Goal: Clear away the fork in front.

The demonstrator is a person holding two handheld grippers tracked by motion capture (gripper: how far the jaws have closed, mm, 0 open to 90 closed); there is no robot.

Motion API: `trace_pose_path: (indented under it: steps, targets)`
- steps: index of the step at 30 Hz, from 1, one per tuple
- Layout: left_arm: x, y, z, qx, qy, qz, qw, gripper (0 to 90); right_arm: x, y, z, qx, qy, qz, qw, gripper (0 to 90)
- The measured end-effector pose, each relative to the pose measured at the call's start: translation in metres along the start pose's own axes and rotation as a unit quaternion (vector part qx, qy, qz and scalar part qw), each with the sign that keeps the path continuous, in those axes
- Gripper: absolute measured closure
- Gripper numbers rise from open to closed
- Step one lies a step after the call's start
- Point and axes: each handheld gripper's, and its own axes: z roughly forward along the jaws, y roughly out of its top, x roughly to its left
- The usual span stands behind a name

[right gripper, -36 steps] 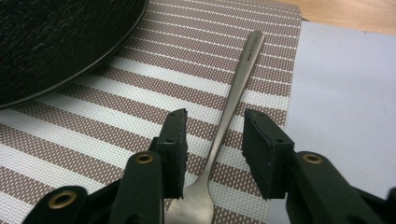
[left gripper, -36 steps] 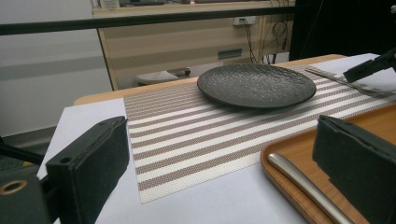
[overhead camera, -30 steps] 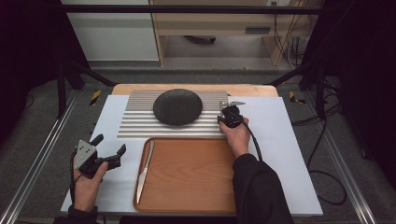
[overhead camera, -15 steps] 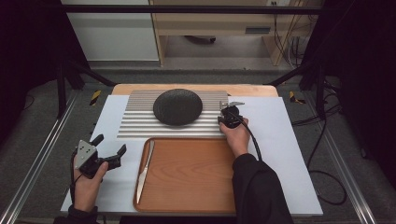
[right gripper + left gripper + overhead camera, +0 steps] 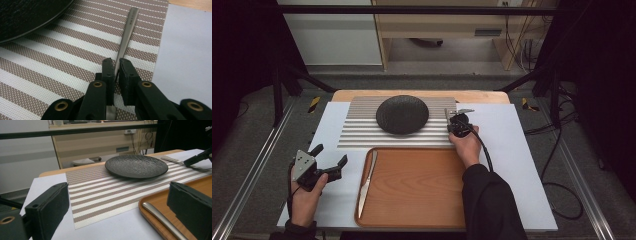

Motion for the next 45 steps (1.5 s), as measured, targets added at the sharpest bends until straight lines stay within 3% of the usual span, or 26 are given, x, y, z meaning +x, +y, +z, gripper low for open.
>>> trace_pose_path:
  steps: [7, 13, 28, 43, 45]
  targets:
    - [-0.001, 0.0, 0.0, 0.002, -0.001, 0.001, 1.0, 4.6, -0.009, -0.001, -0.004, 0.012, 0.0, 0.01, 0.9999, 85.0]
    - [-0.001, 0.0, 0.001, 0.003, -0.002, 0.0, 1.0, 4.7, -0.007, -0.001, -0.003, 0.009, 0.003, 0.017, 0.9998, 78.5]
    - [-0.001, 0.0, 0.001, 0.004, -0.003, 0.002, 1.0, 4.8, -0.005, 0.001, 0.002, -0.001, -0.01, 0.026, 0.9996, 81.3]
    - [-0.002, 0.0, 0.001, 0.005, -0.005, 0.003, 1.0, 4.7, 0.001, 0.001, 0.003, -0.002, -0.032, 0.009, 0.9995, 82.7]
    - [-0.002, 0.0, 0.001, 0.005, -0.006, 0.002, 1.0, 4.7, 0.003, 0.0, 0.003, -0.003, -0.037, -0.005, 0.9993, 82.9]
